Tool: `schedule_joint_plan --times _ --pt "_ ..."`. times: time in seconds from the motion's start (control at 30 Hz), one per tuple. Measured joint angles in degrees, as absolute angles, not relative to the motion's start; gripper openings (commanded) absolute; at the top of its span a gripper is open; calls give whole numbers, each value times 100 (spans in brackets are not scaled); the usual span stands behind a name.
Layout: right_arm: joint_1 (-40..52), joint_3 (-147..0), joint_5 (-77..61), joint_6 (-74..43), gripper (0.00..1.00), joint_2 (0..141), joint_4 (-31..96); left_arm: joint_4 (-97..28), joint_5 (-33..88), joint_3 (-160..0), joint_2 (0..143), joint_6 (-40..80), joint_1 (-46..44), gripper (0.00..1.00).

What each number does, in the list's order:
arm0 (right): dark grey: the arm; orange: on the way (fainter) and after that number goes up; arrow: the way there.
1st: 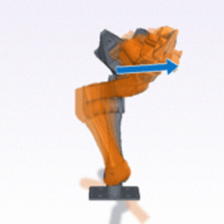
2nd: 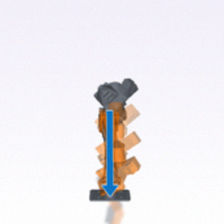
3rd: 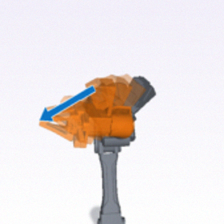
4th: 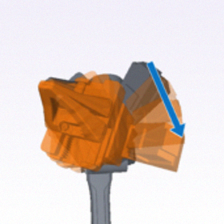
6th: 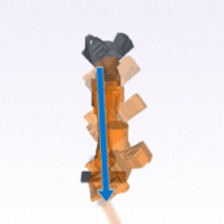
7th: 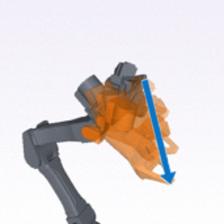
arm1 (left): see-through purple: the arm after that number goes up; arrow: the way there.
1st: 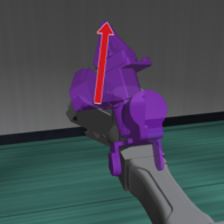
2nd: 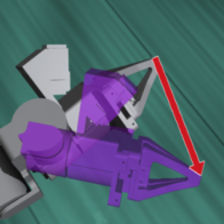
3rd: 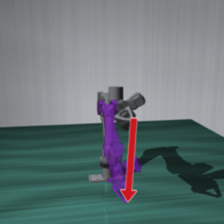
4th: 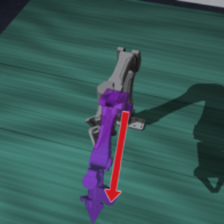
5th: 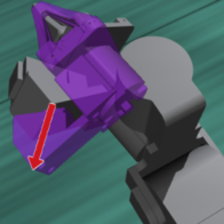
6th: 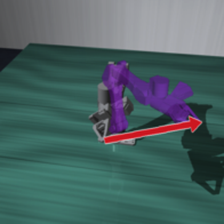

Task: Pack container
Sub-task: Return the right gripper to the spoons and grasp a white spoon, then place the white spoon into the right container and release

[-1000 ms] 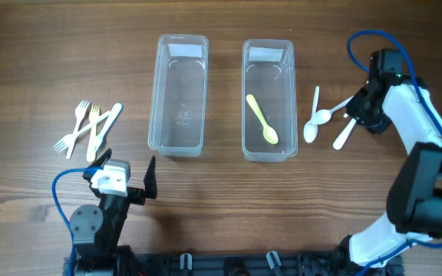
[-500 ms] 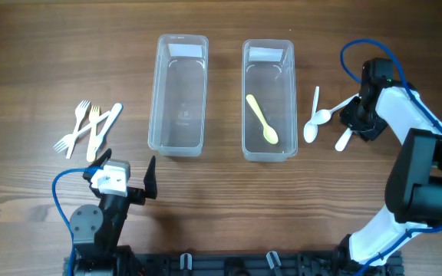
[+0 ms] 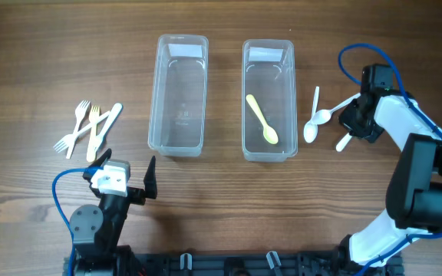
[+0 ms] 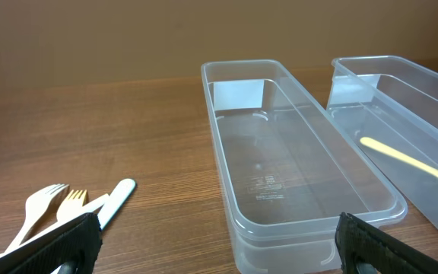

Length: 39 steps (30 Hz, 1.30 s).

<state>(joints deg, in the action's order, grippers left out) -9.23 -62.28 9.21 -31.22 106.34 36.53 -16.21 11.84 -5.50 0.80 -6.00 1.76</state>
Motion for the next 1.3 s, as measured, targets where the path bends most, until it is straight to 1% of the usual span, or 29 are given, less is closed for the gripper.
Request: schedule_joint_plan --times 0.1,0.17,0.33,0.43,0.5,0.6,0.73,0.77,0.8,0.83,0.87,0.9,0.97,1.1,1.17,1.3 --pt "-928 -6215 937 -3039 4 10473 4178 -1621 1184 -550 80 -602 176 100" --pt "-928 -6211 950 -2967 4 10062 4388 -1621 1184 -550 80 -602 176 100" --pt "-714 -6217 875 -2628 4 8090 4394 -1621 1186 -550 80 -602 176 100" --pt "-250 -6235 246 -2185 4 7072 4154 -1621 1184 -550 80 -602 176 100" --pt "115 -6235 -307 -1920 4 6785 3975 -1621 1184 -550 80 -602 176 100" --pt "720 -6237 -919 -1715 4 6788 3824 -1621 1184 -550 80 -600 176 100" --pt "1448 -6237 -1190 -1616 4 7155 3675 -1621 1184 -550 80 -602 176 100" --pt "1597 -6237 -1227 -1614 9 7301 3640 -1623 1184 -550 80 -600 176 100" --pt "1726 -6237 -1262 -1612 27 7459 3601 -1621 1184 -550 80 -600 176 100" --pt "1833 -6237 -1286 -1594 38 7620 3568 -1621 1186 -550 80 -602 176 100" --pt "1909 -6237 -1308 -1594 45 7776 3553 -1623 1186 -550 80 -602 176 100" --pt "1981 -6237 -1317 -1570 49 7955 3544 -1621 1184 -550 80 -600 176 100" --pt "2040 -6235 -1337 -1542 52 8195 3548 -1621 1184 -550 80 -602 176 100" --pt "2045 -6237 -1304 -1529 51 8211 3511 -1621 1186 -550 80 -602 176 100" --pt "2047 -6307 -1120 -1599 53 8108 3671 -1621 1184 -550 80 -602 176 100" --pt "2023 -6888 261 -2171 56 7728 4633 -1623 1184 -550 80 -602 176 100"
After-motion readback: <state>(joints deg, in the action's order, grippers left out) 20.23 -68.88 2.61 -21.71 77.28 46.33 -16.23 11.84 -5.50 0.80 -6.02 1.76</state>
